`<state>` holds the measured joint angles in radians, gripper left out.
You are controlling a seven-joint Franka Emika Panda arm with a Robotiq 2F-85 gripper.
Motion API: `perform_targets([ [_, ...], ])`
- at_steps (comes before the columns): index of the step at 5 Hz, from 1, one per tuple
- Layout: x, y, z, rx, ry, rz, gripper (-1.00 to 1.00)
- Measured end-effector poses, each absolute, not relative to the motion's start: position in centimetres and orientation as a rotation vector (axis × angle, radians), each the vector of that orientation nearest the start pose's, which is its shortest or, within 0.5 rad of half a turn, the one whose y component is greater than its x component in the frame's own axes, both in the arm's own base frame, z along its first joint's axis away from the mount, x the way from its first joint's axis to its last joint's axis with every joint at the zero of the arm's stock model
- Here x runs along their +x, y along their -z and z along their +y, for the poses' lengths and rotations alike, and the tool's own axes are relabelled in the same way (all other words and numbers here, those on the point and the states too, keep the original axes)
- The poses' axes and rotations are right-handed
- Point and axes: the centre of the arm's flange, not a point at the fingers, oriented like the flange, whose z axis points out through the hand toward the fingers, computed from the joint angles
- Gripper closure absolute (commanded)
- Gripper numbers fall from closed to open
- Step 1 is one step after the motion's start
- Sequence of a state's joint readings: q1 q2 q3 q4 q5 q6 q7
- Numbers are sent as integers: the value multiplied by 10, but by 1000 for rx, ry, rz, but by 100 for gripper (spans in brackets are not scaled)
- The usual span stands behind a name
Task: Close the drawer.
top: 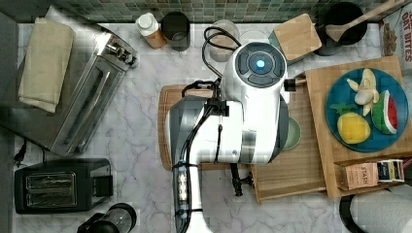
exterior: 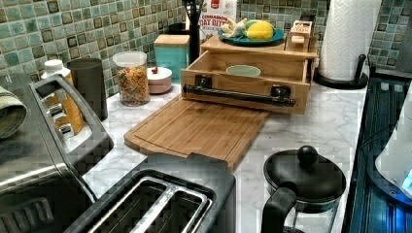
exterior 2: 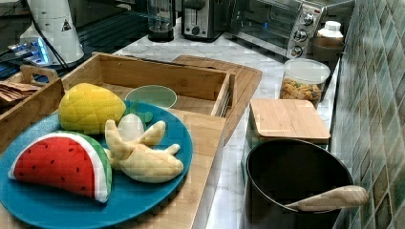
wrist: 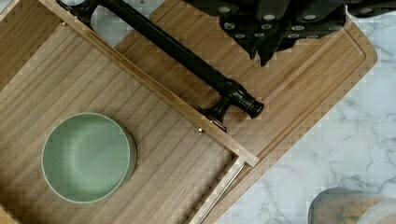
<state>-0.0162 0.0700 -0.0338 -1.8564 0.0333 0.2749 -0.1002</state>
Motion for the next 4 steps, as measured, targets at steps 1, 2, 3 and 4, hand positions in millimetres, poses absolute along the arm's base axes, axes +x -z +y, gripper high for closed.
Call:
perform_targets([
  [1, 572, -470, -27, -2919, -131, 1146, 100],
  [2, 572, -466, -29, -2918, -148, 1153, 100],
  [3, 570, -463, -30, -2977, -115, 956, 100],
  [4, 562, -457, -28, -2985, -76, 782, 100],
])
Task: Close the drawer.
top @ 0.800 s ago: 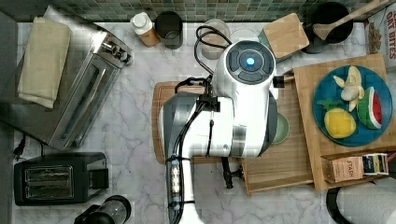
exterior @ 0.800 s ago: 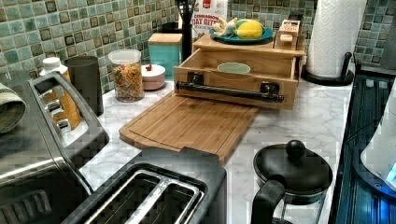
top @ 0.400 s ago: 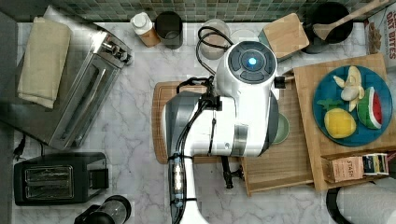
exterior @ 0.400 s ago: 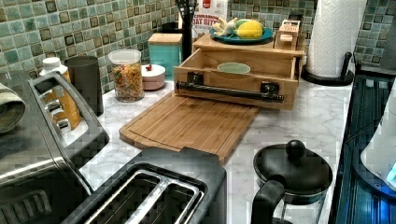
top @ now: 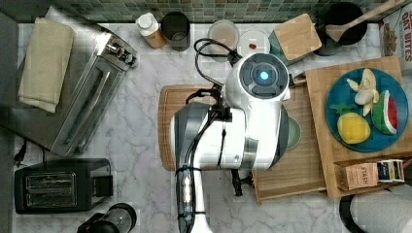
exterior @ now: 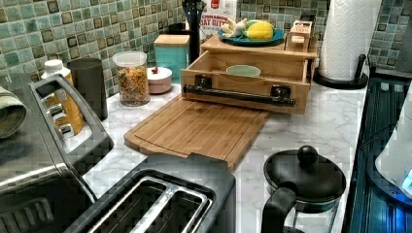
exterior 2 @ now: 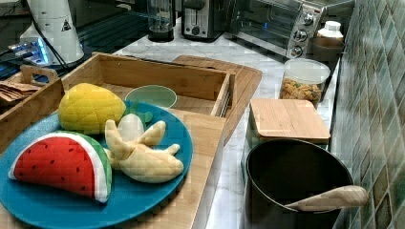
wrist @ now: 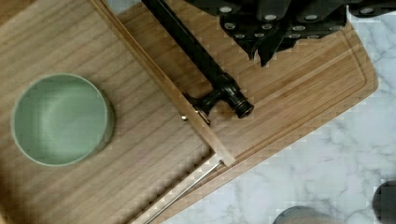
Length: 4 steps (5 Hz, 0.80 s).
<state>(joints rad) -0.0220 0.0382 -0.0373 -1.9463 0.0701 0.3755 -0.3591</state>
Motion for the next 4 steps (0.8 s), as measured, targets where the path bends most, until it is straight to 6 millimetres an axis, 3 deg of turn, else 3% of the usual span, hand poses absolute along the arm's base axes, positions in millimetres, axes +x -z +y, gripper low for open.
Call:
perform_targets([
  [1, 553, -452, -23, -2972, -2, 769, 100],
  [2, 544, -442, -4, -2990, -13, 718, 100],
  [4, 532, -412, 53, -3046, 16, 460, 100],
])
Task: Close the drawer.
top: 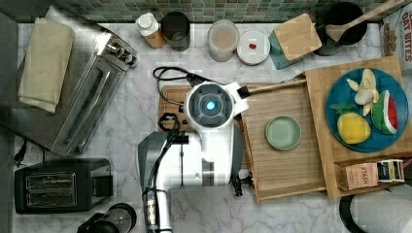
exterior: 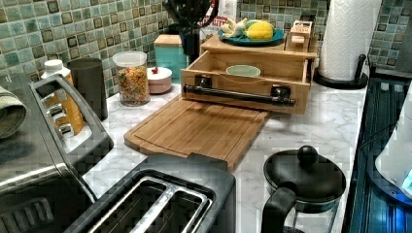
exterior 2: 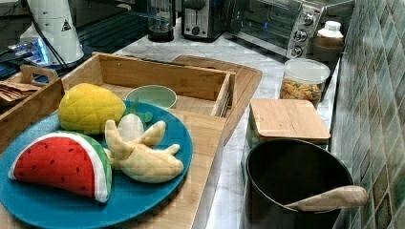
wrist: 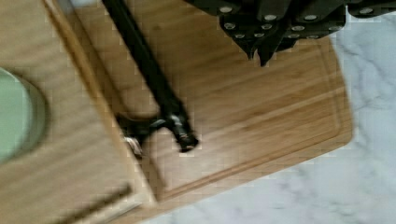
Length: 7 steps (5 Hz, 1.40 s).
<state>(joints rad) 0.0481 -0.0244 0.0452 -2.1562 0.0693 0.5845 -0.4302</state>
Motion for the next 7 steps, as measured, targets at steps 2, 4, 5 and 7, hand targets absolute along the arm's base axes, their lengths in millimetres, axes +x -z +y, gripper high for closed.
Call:
perform_targets([
  [2, 501, -367, 80, -3118, -47, -124, 100],
  [4, 483, -325, 78, -3191, 69, -306, 100],
  [5, 476, -306, 83, -3200, 56, -348, 100],
  [7, 468, -277, 84, -3210, -52, -390, 100],
])
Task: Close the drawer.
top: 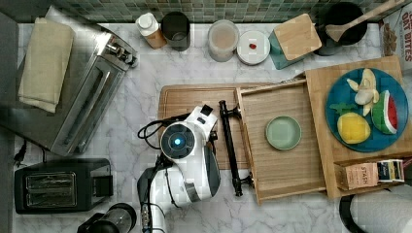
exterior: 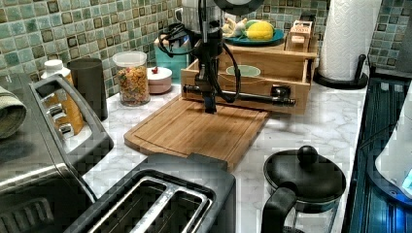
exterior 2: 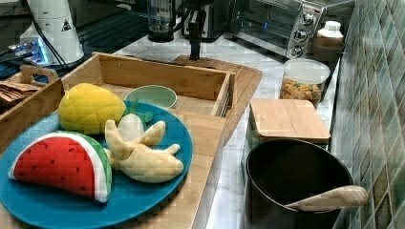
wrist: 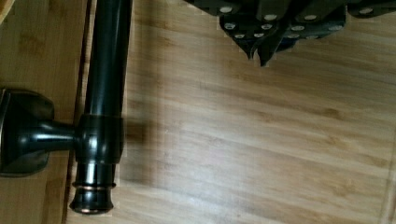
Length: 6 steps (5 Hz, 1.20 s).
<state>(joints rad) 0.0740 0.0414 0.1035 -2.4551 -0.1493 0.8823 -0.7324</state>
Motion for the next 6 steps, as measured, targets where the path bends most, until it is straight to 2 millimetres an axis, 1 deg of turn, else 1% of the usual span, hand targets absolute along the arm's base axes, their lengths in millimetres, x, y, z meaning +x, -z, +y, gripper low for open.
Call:
perform_targets([
  [1, 465, -274, 83, -3212, -65, -394, 100],
  [2, 463, -270, 75, -3209, -77, -408, 100],
  [3, 465, -264, 59, -3211, -98, -347, 100],
  [4, 465, -262, 38, -3206, -114, -352, 100],
  [6, 466, -263, -10, -3166, -127, -426, 100],
])
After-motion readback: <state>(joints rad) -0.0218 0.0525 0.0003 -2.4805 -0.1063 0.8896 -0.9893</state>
